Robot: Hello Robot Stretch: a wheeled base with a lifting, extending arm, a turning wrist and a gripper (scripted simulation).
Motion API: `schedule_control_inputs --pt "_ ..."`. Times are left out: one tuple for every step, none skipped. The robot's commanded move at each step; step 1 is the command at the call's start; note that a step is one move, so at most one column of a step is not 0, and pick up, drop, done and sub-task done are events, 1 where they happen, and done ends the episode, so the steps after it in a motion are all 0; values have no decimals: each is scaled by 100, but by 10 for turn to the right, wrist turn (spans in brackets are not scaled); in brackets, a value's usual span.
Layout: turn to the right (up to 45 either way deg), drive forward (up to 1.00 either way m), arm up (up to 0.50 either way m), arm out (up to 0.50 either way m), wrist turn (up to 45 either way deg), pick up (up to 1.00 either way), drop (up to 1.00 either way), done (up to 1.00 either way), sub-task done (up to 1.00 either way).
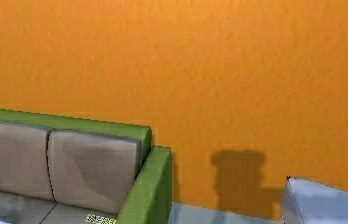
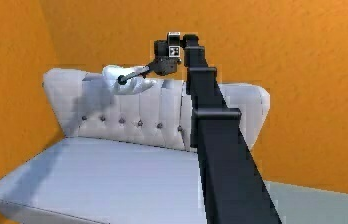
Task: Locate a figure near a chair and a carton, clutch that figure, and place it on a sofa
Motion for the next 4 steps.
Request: schedule_control_inputs --pt "0 0 -32 0 0 0 0 0 0" --pt "0 0 -32 0 0 0 0 0 0" --pt "0 0 0 0 0 0 100 0 0" --pt "0 0 10 0 0 0 0 0 0"
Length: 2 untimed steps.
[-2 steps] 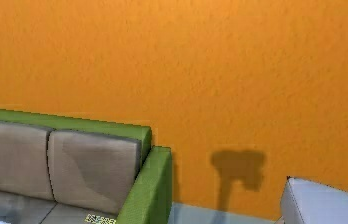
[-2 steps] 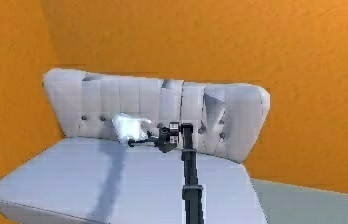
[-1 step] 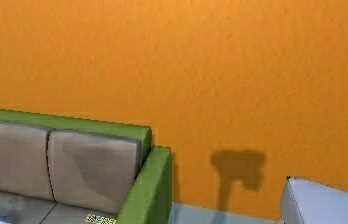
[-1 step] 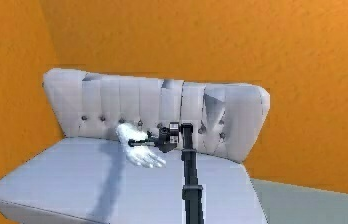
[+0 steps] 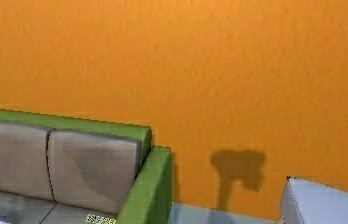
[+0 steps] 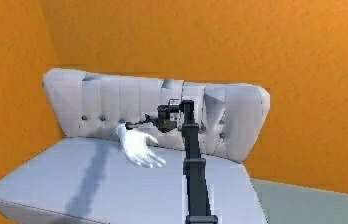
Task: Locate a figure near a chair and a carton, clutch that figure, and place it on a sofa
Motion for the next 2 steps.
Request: schedule_control_inputs --pt "0 0 0 -8 0 0 0 0 0" --pt "0 0 0 0 0 0 0 100 0"
